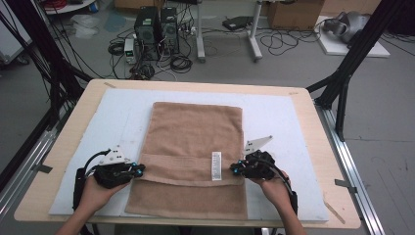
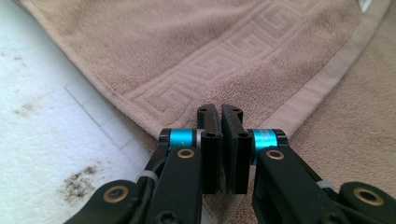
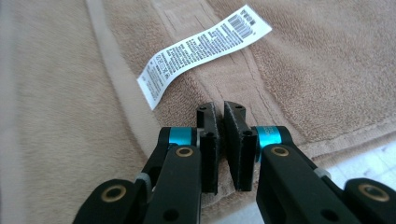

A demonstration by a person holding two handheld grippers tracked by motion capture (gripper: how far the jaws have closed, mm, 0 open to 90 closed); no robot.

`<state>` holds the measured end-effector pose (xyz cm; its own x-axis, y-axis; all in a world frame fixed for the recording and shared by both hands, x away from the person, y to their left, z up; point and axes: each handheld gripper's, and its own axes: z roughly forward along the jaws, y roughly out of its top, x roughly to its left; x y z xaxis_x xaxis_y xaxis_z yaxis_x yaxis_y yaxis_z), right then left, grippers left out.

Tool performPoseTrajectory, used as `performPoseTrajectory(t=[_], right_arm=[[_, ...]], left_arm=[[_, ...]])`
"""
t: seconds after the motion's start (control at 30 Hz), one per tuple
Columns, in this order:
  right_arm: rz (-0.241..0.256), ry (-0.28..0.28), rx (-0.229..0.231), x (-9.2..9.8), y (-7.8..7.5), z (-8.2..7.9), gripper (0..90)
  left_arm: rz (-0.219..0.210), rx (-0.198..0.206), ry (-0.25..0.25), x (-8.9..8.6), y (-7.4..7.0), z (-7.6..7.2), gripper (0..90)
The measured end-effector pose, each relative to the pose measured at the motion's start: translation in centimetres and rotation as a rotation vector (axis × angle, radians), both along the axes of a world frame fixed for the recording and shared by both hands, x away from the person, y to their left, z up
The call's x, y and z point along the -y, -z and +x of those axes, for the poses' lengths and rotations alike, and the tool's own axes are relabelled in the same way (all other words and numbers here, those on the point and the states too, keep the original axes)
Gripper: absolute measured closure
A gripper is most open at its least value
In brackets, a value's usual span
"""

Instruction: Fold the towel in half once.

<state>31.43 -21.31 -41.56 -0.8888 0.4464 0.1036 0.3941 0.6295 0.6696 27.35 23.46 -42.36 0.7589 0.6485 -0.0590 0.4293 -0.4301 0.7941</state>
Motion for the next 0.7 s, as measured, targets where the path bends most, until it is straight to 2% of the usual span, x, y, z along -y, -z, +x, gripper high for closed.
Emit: performPoseTrajectory(t=[0.2,0.37,0.7], right_arm=[[0.003,-0.011,0.022,0.2,-0.9,-0.2,84.3],[0.021,-0.042,0.005,0.3,-1.6,-0.5,83.9],[0.031,-0.069,0.019,0.6,-2.7,-1.4,84.0]], left_arm=[[0.01,0.016,0.01,0.2,-0.4,-0.5,86.0],[0.03,0.033,0.026,0.3,-0.9,-1.2,86.0],[0.032,0.074,0.042,0.3,-2.1,-3.0,86.1]])
